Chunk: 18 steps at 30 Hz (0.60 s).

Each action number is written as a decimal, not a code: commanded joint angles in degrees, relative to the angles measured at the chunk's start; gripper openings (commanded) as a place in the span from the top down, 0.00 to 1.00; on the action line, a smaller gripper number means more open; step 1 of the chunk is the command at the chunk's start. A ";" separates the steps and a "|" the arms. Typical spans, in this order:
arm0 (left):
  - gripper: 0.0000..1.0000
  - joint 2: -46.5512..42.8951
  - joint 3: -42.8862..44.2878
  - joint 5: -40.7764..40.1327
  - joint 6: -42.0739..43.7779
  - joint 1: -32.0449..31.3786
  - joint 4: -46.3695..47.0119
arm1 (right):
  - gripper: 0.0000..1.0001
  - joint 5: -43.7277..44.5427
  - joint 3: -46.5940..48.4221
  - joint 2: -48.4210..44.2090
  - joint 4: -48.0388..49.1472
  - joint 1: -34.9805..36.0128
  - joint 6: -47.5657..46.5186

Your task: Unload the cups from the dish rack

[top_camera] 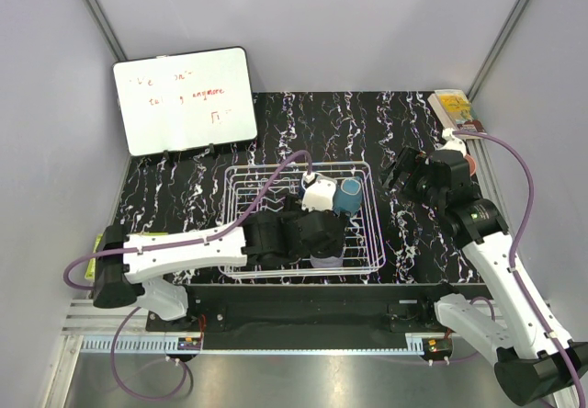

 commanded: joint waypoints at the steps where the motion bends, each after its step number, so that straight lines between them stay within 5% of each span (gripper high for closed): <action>1: 0.01 1.30 4.15 -2.50 1.31 -0.37 1.51 | 0.03 -0.66 -0.22 -0.03 2.56 0.68 -1.07; 18: 0.01 8.86 2.84 0.57 0.87 -0.29 5.02 | 0.02 -1.10 -0.66 -0.73 2.56 0.68 -0.81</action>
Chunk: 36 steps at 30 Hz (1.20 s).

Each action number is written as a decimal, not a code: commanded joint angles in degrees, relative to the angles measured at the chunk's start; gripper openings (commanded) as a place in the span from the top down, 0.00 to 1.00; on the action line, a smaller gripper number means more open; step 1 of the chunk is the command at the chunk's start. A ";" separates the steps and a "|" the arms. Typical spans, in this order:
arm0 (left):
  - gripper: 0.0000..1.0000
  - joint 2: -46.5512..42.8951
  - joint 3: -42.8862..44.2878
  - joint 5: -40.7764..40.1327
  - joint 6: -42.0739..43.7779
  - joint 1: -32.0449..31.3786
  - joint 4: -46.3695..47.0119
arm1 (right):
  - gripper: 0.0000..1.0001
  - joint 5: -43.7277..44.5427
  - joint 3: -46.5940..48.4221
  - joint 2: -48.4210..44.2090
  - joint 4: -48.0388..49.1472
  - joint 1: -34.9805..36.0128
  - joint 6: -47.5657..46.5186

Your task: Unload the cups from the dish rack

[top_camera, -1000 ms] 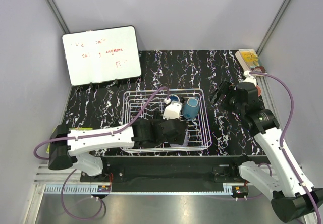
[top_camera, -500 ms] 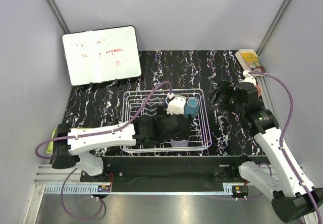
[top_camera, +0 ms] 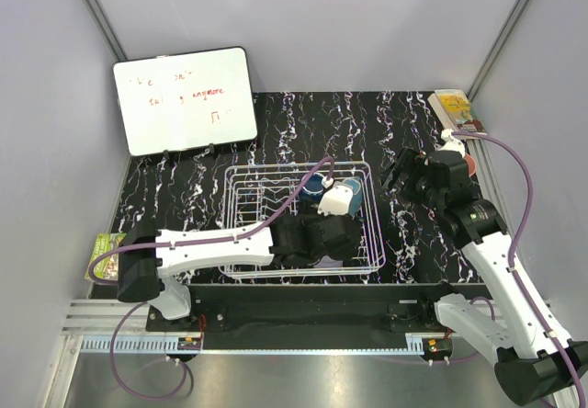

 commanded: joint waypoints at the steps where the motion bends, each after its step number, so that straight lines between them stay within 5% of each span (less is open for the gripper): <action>1: 0.01 1.12 -0.01 0.77 0.09 -0.24 3.49 | 0.02 -1.05 -0.02 -0.76 2.19 0.59 -0.83; 7: 0.09 1.30 -1.15 2.88 -0.61 -0.24 4.46 | 0.02 -0.70 -0.46 -1.19 2.10 0.59 -0.74; 11: 0.42 0.78 -2.29 3.59 -1.05 -0.33 4.72 | 0.02 -0.79 -0.81 -1.20 2.10 0.59 -0.39; 17: 0.76 -0.28 -2.99 3.15 -1.32 -0.33 4.73 | 0.02 -0.97 -0.81 -1.20 2.10 0.59 0.05; 19: 1.00 -0.81 -2.82 2.62 -1.15 -0.51 4.64 | 0.02 -0.97 -0.64 -1.28 2.10 0.68 -0.04; 29: 1.00 -13.80 3.42 -9.23 6.24 0.10 1.47 | 0.02 -1.22 1.03 -1.55 1.48 0.68 0.14; 36: 1.00 -33.74 -11.23 2.07 10.37 13.17 19.72 | 0.04 -7.80 -1.78 -3.65 6.83 0.59 2.60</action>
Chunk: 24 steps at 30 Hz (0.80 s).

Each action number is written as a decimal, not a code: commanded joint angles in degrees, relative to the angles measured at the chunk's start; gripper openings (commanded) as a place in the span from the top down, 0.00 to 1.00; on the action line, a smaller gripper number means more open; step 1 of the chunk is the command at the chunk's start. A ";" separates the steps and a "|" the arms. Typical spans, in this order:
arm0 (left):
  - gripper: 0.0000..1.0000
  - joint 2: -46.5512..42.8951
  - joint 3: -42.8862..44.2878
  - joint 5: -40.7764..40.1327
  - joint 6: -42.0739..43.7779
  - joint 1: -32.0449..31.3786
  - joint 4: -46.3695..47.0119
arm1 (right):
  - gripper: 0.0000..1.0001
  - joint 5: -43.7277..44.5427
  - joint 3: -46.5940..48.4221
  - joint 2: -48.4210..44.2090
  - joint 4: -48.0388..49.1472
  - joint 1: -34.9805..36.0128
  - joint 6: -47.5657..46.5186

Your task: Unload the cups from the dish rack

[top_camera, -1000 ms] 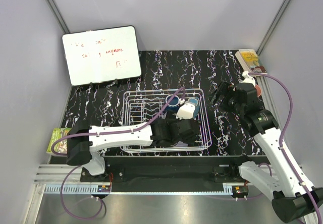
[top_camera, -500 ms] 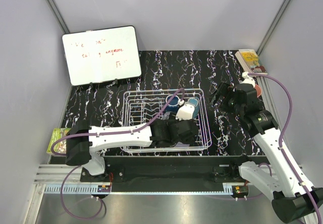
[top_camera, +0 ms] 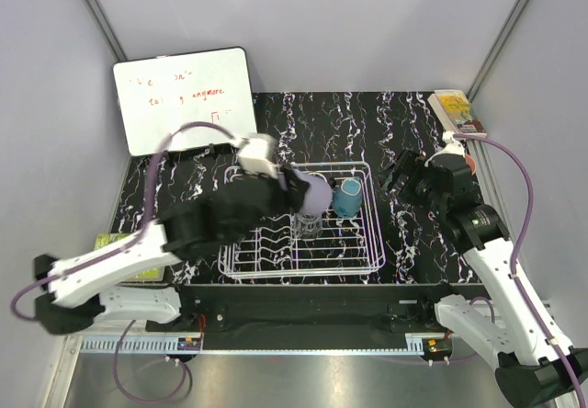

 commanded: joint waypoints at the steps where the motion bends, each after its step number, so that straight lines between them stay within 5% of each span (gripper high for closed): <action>1: 1.00 -12.88 -11.72 7.84 3.72 8.41 19.81 | 0.06 -6.16 -1.67 -3.11 6.71 0.55 1.75; 9: 1.00 -24.24 -30.37 32.28 -2.85 27.29 41.56 | 0.16 -20.74 -6.16 -6.81 21.12 0.64 8.85; 17: 1.00 -18.89 -35.65 53.31 -12.17 35.39 61.60 | 0.17 -31.21 -10.38 -7.60 35.18 0.55 16.95; 24: 1.00 -9.84 -42.51 64.82 -28.94 41.91 91.62 | 0.17 -36.74 -14.06 -7.86 46.44 0.55 23.01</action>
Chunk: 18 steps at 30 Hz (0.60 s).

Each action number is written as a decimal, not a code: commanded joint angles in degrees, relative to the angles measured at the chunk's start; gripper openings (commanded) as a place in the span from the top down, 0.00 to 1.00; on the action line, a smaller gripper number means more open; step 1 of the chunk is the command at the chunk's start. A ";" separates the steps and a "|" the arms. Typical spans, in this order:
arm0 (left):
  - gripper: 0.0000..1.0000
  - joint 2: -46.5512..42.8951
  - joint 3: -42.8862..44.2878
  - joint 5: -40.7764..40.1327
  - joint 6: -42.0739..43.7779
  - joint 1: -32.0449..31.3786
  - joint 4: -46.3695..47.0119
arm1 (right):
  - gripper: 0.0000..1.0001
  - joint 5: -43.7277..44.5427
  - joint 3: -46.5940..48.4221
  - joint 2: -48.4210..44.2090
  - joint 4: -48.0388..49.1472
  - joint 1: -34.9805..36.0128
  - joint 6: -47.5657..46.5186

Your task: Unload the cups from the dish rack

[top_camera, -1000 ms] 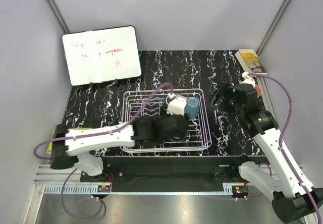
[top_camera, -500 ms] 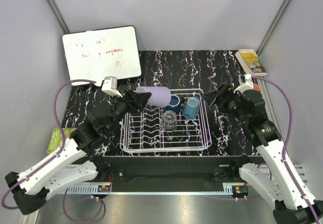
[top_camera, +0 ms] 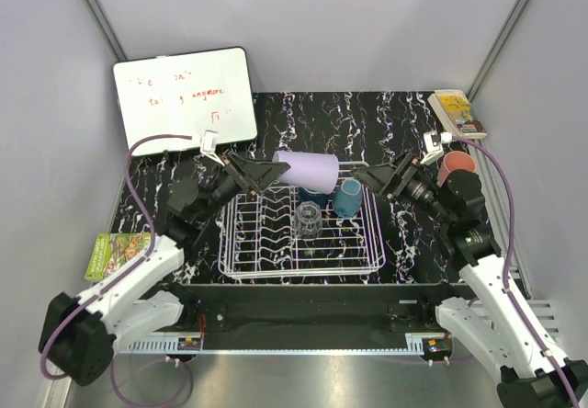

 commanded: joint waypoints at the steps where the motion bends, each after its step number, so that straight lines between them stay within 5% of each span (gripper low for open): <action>1: 1.00 6.36 -3.43 10.34 -13.20 2.87 27.45 | 0.17 -6.00 -2.07 -0.63 13.02 0.40 5.97; 18: 1.00 10.07 -1.42 12.63 -14.80 2.88 28.00 | 0.20 -10.13 -1.02 8.42 22.70 2.77 9.67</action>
